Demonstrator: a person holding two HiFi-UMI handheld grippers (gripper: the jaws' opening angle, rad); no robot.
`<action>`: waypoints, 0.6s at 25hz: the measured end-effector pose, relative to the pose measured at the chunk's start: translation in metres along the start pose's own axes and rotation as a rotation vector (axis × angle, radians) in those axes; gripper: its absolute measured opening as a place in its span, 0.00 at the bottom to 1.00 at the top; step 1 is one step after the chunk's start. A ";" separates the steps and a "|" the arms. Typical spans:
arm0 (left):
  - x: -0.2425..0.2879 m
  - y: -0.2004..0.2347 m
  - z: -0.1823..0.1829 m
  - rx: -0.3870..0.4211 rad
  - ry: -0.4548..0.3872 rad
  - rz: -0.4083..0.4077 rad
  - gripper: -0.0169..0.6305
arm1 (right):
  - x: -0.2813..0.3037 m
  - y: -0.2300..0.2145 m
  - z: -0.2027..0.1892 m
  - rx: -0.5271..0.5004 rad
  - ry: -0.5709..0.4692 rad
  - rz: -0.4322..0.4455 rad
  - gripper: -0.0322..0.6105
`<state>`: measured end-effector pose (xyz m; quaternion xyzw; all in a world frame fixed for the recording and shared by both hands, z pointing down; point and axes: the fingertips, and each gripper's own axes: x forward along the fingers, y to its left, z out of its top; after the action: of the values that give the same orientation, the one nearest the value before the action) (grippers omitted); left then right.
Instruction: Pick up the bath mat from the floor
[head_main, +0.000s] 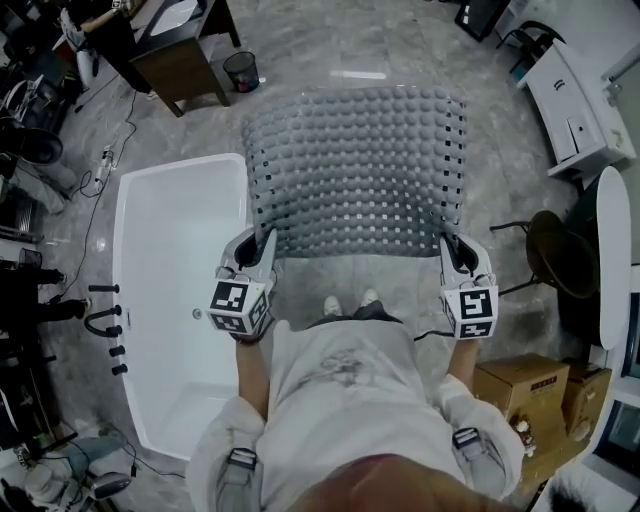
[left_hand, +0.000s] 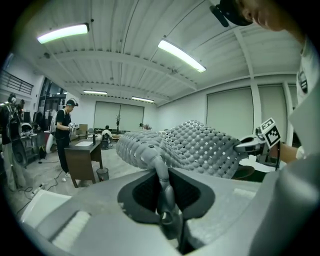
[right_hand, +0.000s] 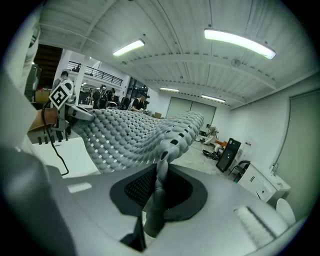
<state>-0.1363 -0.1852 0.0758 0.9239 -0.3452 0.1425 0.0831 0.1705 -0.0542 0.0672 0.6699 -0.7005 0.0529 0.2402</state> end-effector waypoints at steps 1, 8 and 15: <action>-0.003 -0.002 0.005 0.007 -0.011 -0.001 0.10 | -0.003 0.000 0.004 -0.001 -0.011 -0.003 0.12; -0.014 -0.010 0.024 0.038 -0.053 0.000 0.10 | -0.015 0.002 0.016 0.002 -0.059 -0.011 0.12; -0.017 -0.012 0.022 0.030 -0.050 0.002 0.10 | -0.013 0.004 0.019 -0.006 -0.060 -0.001 0.11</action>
<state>-0.1357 -0.1716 0.0487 0.9279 -0.3461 0.1247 0.0606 0.1619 -0.0491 0.0459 0.6708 -0.7073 0.0307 0.2209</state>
